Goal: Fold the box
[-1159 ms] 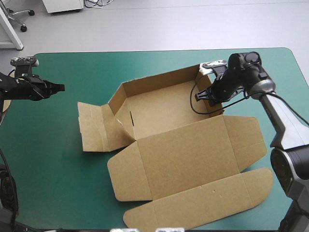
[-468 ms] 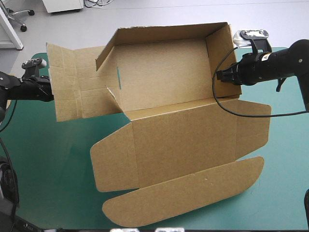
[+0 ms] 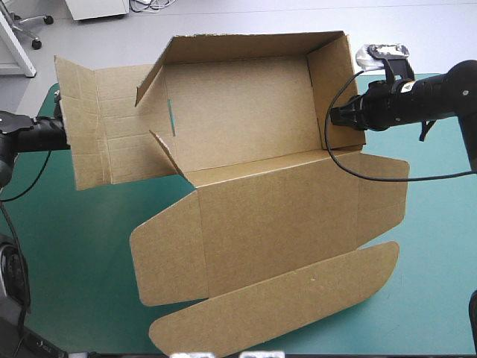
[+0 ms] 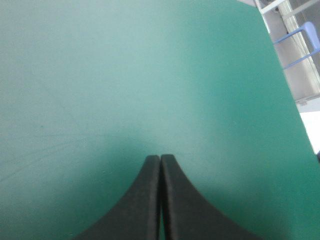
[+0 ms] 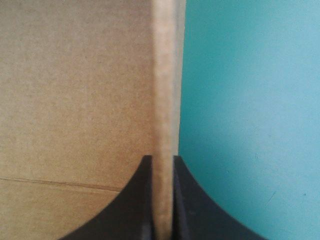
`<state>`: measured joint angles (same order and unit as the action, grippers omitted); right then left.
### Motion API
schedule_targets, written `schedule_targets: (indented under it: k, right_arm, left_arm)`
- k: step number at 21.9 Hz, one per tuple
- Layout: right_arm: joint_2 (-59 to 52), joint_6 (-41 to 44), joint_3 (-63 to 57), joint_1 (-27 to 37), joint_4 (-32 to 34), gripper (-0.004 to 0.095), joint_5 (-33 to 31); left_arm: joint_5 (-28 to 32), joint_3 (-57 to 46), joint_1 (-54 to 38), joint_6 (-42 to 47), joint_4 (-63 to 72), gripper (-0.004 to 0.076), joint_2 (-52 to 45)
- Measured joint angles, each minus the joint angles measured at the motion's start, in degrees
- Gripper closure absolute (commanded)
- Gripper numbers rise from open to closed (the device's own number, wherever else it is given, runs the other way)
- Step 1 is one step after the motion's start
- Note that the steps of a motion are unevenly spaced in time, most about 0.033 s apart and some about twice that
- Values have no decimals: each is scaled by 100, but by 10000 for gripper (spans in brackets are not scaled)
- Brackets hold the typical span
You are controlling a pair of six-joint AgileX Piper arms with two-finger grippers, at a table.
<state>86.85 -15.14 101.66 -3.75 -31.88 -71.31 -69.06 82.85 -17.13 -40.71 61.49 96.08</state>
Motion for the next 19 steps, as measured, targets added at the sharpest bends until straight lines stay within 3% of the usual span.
schedule_targets:
  k: [6, 11, 19]
  right_arm:
    - [296, -15, 0, 0, -36, 939, 111]
    - [514, -150, 0, 0, -521, 939, 385]
    - [836, -189, 0, -148, -296, 935, 418]
  left_arm:
    - [-32, 0, 5, -62, 284, 729, 45]
    - [-31, -245, 347, -143, 207, 729, 66]
    - [-10, -425, 599, -271, 474, 729, 137]
